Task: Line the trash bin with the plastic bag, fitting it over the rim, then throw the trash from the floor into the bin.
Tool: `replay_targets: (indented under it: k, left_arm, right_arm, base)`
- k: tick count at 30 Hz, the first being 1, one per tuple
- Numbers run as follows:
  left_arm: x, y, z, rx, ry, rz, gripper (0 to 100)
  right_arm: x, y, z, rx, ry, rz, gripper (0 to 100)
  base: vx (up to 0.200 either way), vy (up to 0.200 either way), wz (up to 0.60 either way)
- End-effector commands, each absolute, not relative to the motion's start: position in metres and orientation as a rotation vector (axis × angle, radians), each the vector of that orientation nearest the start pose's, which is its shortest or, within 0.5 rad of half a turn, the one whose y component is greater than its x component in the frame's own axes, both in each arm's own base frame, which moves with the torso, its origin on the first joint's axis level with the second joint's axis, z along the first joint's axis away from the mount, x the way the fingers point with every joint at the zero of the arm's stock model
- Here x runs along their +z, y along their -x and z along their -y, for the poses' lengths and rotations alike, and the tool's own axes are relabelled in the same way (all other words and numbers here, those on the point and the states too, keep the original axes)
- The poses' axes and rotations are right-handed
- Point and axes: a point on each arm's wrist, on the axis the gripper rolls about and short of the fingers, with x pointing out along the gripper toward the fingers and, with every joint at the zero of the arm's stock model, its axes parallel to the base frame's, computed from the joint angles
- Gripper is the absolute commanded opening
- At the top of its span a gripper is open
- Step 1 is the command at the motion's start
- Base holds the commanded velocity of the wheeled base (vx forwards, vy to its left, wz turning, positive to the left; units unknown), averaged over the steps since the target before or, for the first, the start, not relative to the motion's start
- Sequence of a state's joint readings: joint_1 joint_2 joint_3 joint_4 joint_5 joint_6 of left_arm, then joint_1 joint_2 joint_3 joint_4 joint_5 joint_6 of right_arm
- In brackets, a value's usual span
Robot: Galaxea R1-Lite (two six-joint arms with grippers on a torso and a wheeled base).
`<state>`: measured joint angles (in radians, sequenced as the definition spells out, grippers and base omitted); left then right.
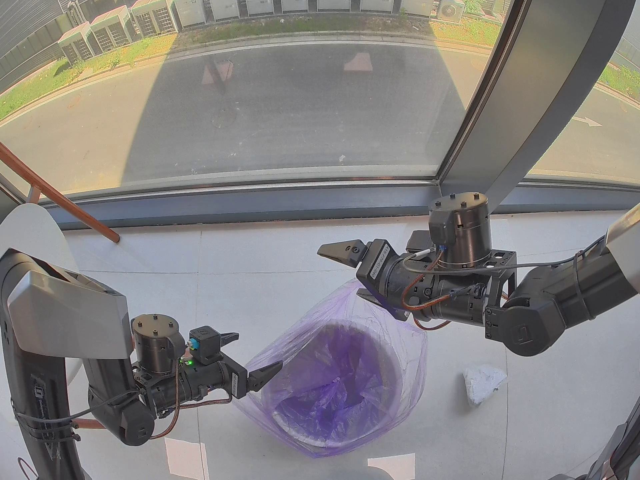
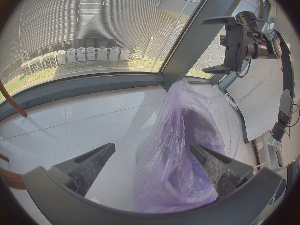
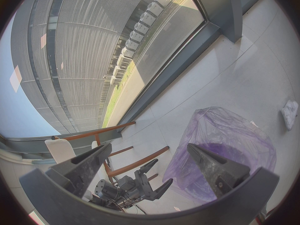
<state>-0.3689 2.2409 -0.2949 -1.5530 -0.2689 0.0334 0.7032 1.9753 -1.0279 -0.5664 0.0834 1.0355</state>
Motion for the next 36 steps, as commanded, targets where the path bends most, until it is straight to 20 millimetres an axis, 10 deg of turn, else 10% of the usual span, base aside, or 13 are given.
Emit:
replay_targets:
  k: [1,8,9,36]
  left_arm:
    - [-0.003,-0.269,0.112,-0.639,-0.052,-0.396,100]
    - [-0.005,-0.281,0.117,-0.642,-0.049,-0.369,100]
    - [-0.005,-0.283,0.118,-0.644,-0.047,-0.363,0]
    - [-0.034,-0.307,0.111,-0.576,0.014,-0.402,0]
  right_arm:
    - [0.141,-0.284,-0.246,0.513,-0.849,-0.73,100]
    - [0.142,-0.284,-0.246,0.513,-0.846,-0.726,100]
    - [0.142,-0.284,-0.246,0.514,-0.844,-0.725,100]
    - [0.169,-0.258,-0.21,0.496,-0.835,-0.692,100]
  base:
    - [0.0,0.0,0.0]
    - [0.0,0.0,0.0]
    - [0.0,0.0,0.0]
    - [0.0,0.0,0.0]
